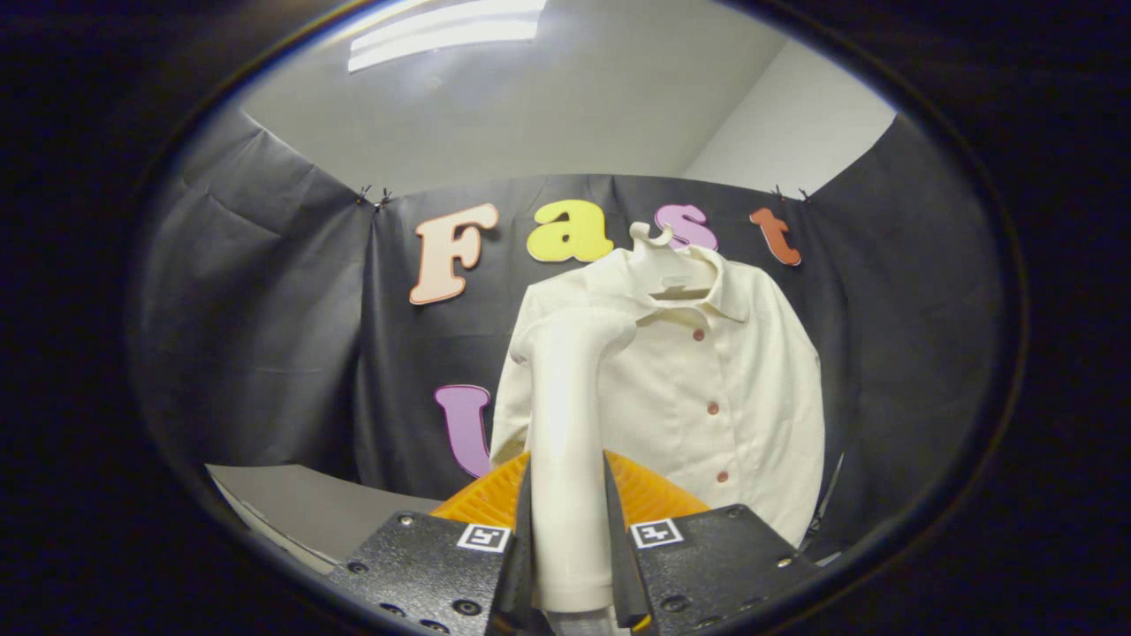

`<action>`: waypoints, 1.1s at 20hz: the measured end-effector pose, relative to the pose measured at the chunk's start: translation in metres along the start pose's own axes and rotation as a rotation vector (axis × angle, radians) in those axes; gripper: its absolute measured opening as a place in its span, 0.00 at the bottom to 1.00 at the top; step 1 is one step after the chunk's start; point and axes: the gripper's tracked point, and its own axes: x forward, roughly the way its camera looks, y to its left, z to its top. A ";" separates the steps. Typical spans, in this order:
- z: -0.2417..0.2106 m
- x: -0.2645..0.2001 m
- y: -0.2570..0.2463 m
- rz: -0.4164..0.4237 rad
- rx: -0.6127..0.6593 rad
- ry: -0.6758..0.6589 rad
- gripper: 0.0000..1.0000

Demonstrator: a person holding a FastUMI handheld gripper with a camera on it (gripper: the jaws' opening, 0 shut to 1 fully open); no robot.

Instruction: Iron the clothes twice with a garment steamer, once on the left side and once on the right side.

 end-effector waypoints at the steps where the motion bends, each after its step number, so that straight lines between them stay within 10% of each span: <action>1: -0.002 0.004 0.000 0.003 0.001 -0.001 0.35; 22: -0.106 -0.018 -0.014 0.001 0.033 0.145 0.35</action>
